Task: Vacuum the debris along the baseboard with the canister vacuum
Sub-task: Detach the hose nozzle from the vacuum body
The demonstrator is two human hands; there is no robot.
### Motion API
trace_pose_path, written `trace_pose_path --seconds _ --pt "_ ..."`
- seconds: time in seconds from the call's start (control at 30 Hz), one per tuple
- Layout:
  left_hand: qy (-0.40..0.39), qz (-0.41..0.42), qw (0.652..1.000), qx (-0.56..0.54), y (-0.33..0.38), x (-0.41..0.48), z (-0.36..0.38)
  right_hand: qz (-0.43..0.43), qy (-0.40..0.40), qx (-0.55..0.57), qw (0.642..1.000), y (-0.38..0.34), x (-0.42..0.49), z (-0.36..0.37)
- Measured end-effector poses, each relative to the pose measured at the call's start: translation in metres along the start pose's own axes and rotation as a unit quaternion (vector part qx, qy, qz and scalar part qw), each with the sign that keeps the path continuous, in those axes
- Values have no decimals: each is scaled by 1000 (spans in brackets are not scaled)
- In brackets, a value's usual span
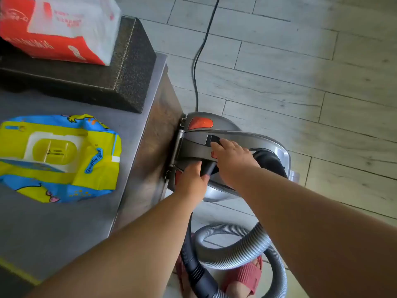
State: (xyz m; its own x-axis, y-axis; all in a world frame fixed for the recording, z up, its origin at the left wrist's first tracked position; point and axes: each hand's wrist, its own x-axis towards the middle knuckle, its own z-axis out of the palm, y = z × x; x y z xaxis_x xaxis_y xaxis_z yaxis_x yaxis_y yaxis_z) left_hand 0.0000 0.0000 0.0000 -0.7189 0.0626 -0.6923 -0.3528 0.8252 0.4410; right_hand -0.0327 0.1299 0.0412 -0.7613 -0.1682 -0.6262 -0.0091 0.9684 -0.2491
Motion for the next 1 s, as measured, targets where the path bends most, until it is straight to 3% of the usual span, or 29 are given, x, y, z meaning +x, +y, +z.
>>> trace_pose_path --seconds 0.37,0.6,0.8,1.0 --pt "-9 -19 998 66 -13 5 14 -1 27 -37 999 12 9 18" --pt "-63 -60 996 13 -17 -6 10 -5 33 -46 998 12 7 20" --pt "-16 -104 994 -43 -31 -28 1 7 9 -33 999 11 3 13" --pt "18 -85 993 -77 -34 -33 -19 11 5 -32 999 9 4 9"
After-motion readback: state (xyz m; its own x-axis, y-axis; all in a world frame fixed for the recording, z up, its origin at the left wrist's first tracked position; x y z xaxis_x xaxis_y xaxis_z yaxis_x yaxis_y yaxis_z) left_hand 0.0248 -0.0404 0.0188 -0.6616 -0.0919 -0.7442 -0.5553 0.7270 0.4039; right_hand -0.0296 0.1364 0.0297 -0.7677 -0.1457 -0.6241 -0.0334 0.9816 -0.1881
